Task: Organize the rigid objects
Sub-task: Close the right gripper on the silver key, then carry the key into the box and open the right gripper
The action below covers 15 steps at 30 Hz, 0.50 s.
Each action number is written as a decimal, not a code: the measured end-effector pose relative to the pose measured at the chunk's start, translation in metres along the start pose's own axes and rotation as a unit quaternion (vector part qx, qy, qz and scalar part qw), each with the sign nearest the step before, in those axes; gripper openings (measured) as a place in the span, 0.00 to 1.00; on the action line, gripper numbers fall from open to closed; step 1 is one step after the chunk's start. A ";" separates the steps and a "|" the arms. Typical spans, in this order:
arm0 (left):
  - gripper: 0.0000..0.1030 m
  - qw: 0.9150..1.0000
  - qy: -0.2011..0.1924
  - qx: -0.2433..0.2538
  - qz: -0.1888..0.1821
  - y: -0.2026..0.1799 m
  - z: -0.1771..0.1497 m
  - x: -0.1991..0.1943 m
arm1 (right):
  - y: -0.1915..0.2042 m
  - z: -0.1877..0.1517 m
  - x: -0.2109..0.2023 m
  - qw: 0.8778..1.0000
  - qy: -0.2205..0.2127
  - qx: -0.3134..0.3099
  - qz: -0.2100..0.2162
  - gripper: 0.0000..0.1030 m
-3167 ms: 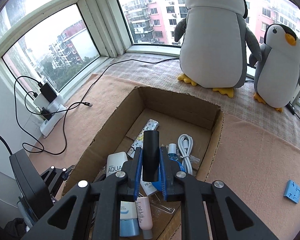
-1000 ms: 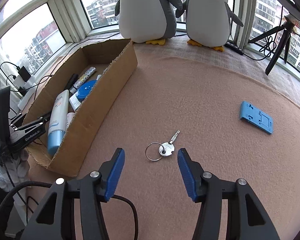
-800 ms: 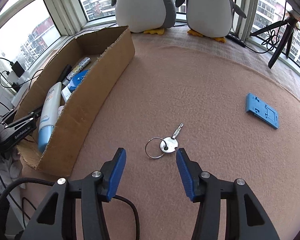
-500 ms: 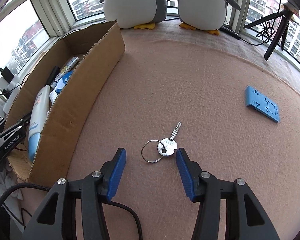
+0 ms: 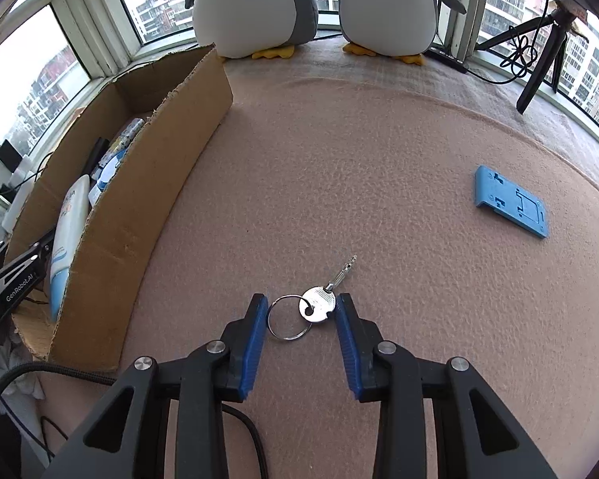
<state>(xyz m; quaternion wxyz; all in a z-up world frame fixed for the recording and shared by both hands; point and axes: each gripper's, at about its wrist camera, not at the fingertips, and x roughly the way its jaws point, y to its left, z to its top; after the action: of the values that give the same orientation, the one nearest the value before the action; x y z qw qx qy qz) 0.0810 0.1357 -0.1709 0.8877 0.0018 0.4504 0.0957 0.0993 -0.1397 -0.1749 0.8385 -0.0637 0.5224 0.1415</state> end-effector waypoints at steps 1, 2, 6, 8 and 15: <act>0.50 1.000 0.000 0.000 0.000 0.000 0.000 0.000 | -0.001 -0.001 0.000 1.000 0.001 0.000 0.002 0.20; 0.50 1.000 0.000 0.000 0.000 0.000 0.000 0.000 | -0.002 -0.003 0.000 1.000 0.000 0.001 0.006 0.19; 0.50 1.000 0.000 0.000 0.000 0.000 0.000 0.000 | -0.004 -0.003 -0.001 1.000 0.002 0.000 0.003 0.11; 0.50 1.000 0.000 0.000 0.000 0.000 0.000 0.000 | -0.006 -0.003 0.000 1.000 0.002 0.002 0.005 0.09; 0.50 1.000 0.000 0.000 0.000 0.000 0.000 0.000 | -0.007 -0.003 -0.001 1.000 0.005 -0.006 0.003 0.03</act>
<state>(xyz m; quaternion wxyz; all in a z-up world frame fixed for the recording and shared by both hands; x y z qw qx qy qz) 0.0810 0.1357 -0.1709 0.8878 0.0015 0.4503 0.0955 0.0983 -0.1477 -0.1758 0.8352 -0.0680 0.5256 0.1470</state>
